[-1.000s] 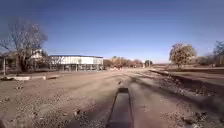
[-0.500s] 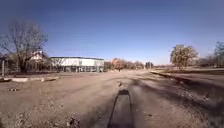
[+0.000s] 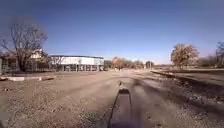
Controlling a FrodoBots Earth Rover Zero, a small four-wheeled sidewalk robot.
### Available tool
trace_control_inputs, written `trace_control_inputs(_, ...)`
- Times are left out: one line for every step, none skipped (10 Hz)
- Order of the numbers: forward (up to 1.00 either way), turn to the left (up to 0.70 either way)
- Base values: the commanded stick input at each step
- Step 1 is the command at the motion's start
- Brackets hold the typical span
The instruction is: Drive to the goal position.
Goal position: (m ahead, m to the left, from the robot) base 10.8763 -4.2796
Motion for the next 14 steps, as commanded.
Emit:
trace_control_inputs(0.5, 0.0)
trace_control_inputs(0.5, 0.0)
trace_control_inputs(0.5, 0.0)
trace_control_inputs(0.5, 0.0)
trace_control_inputs(0.5, 0.0)
trace_control_inputs(0.5, 0.0)
trace_control_inputs(0.5, 0.0)
trace_control_inputs(0.5, 0.0)
trace_control_inputs(0.5, 0.0)
trace_control_inputs(0.5, 0.0)
trace_control_inputs(0.5, 0.0)
trace_control_inputs(0.5, 0.0)
trace_control_inputs(0.5, 0.0)
trace_control_inputs(0.5, 0.0)
